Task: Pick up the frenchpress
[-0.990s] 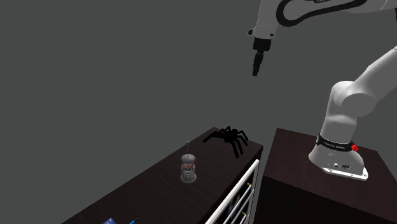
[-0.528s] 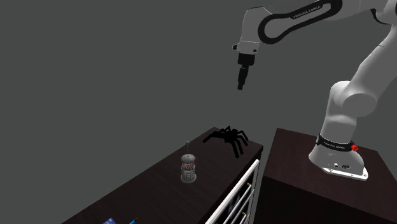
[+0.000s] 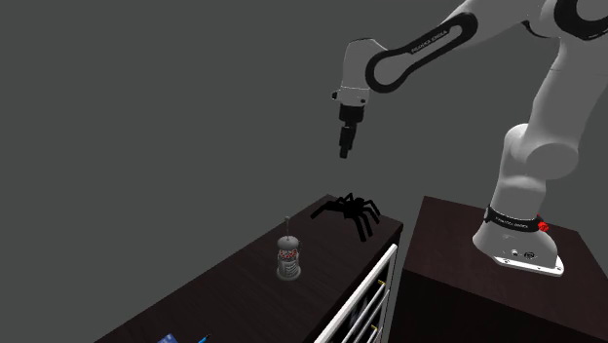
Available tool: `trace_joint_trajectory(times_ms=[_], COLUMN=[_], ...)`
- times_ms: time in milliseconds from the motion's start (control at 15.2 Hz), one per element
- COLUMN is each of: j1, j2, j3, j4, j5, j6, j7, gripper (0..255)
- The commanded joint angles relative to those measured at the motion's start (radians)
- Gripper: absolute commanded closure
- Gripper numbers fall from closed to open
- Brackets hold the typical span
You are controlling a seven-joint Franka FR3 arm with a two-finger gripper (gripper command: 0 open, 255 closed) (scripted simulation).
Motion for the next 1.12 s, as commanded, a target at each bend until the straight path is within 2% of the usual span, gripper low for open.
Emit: trace_joint_trajectory(times_ms=[0, 528, 1056], j1=[0.005, 0.038, 0.081], j2=[0.075, 0.368, 0.666], j3=[0.004, 0.035, 0.056], j4=[0.024, 0.199, 0.45], j5=[0.007, 0.022, 0.021], j6=[0.047, 0.152, 0.187], j7=[-0.003, 0.015, 0.033], gripper=[0, 0, 0])
